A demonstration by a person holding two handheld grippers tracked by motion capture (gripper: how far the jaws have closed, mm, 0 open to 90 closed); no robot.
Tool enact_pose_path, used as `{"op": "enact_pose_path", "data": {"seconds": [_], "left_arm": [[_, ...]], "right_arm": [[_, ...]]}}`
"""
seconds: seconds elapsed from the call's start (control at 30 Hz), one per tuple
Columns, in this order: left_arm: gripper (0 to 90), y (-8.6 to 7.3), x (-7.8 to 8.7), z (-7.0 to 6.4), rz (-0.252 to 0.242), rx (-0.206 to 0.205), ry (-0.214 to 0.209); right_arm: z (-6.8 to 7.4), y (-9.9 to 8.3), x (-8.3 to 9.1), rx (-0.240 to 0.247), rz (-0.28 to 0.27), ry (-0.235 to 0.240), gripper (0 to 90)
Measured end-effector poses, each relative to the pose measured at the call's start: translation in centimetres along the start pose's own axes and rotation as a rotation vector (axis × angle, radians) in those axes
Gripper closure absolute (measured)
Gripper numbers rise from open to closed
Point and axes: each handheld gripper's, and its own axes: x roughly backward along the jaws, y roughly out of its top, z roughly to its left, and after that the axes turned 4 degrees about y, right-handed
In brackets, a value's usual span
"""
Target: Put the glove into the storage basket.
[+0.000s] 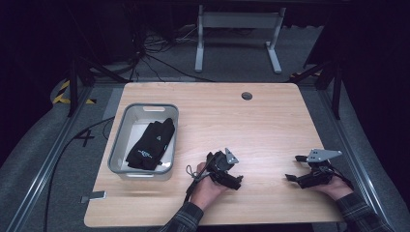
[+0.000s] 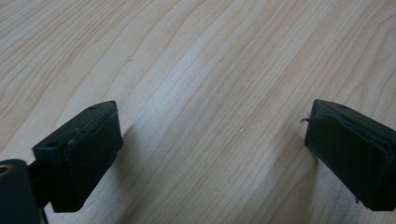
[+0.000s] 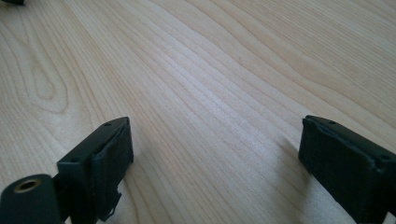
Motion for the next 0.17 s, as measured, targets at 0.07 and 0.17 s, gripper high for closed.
{"op": "enact_pose_path", "data": {"seconds": [0.07,0.17], "left_arm": [[2.9,0.00,0.00,0.01,0.001,-0.001,-0.001],[2.6,0.00,-0.01,0.02,0.001,-0.002,-0.004]], "right_arm": [[0.00,0.00,0.00,0.001,0.000,0.000,10.5],[0.00,0.00,0.00,0.001,0.000,0.000,10.4]]}}
